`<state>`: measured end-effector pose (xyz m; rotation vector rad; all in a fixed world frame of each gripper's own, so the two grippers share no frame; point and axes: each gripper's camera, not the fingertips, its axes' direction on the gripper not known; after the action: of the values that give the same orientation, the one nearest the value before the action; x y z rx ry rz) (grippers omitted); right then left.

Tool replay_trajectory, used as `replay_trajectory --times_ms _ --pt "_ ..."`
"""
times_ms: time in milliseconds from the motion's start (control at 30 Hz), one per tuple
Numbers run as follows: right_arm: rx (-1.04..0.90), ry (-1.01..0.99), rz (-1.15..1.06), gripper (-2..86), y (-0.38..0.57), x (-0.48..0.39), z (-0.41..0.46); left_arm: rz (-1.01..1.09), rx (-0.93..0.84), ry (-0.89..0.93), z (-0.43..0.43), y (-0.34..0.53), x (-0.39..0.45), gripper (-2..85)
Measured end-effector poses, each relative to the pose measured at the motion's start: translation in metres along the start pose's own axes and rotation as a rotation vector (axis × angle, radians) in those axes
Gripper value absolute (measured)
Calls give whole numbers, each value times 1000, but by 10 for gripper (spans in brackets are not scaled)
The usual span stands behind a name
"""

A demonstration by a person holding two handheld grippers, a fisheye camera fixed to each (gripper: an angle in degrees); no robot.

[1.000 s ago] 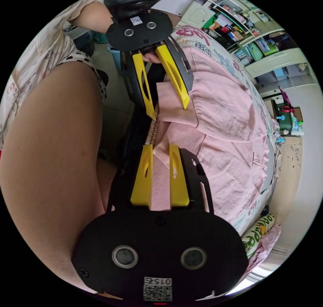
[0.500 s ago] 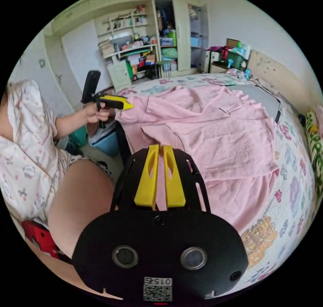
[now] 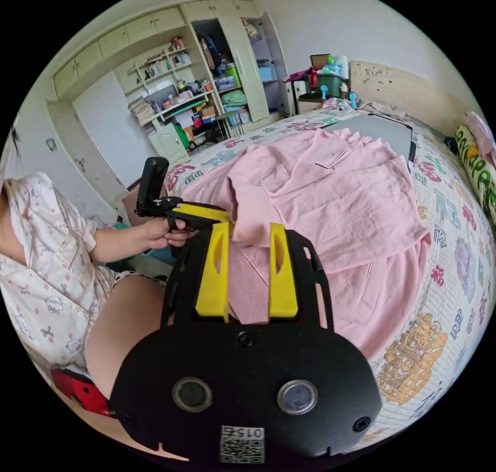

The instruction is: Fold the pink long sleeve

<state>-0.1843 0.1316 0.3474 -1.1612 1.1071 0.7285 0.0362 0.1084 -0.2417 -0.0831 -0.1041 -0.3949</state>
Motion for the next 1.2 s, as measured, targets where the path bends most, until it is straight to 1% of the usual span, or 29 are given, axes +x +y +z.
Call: replay_trajectory --times_ms 33,67,133,167,233,333,500,667,733,900,967,1000,1033,1100,1200 --pt "-61 43 -47 153 -5 -11 14 -10 3 2 -1 -4 1 21" --pt "-95 58 -77 157 -8 -17 21 -13 3 3 -2 -6 1 21" --pt "-205 116 -205 168 -13 -39 50 -24 -9 8 -5 -13 2 20" --pt "-224 136 -237 169 -14 -45 56 -27 -12 11 -6 -15 2 20" --pt "-280 238 -340 167 -15 -62 78 -42 -7 26 -13 -20 3 21" --pt "-329 344 -422 164 -11 -72 100 -77 8 55 -22 -27 5 22" --pt "-353 451 -550 158 1 -86 124 -118 46 112 -35 -44 11 28" --pt "-306 541 -557 140 -2 -83 137 -146 55 152 -40 -60 19 34" --pt "-295 610 -585 129 -1 -85 145 -161 69 170 -42 -65 24 36" --pt "-270 637 -558 104 -3 -80 148 -181 79 199 -39 -70 34 38" --pt "-233 654 -536 78 -5 -78 140 -186 80 211 -37 -72 38 38" --pt "-174 679 -496 50 -6 -75 130 -181 72 213 -35 -74 42 38" --pt "-121 698 -439 45 -9 -69 119 -173 67 211 -32 -75 46 37" --pt "-88 662 -361 43 -15 -58 106 -164 60 206 -26 -76 53 37" --pt "-110 583 -296 58 -26 -44 102 -149 44 189 -12 -78 67 37"
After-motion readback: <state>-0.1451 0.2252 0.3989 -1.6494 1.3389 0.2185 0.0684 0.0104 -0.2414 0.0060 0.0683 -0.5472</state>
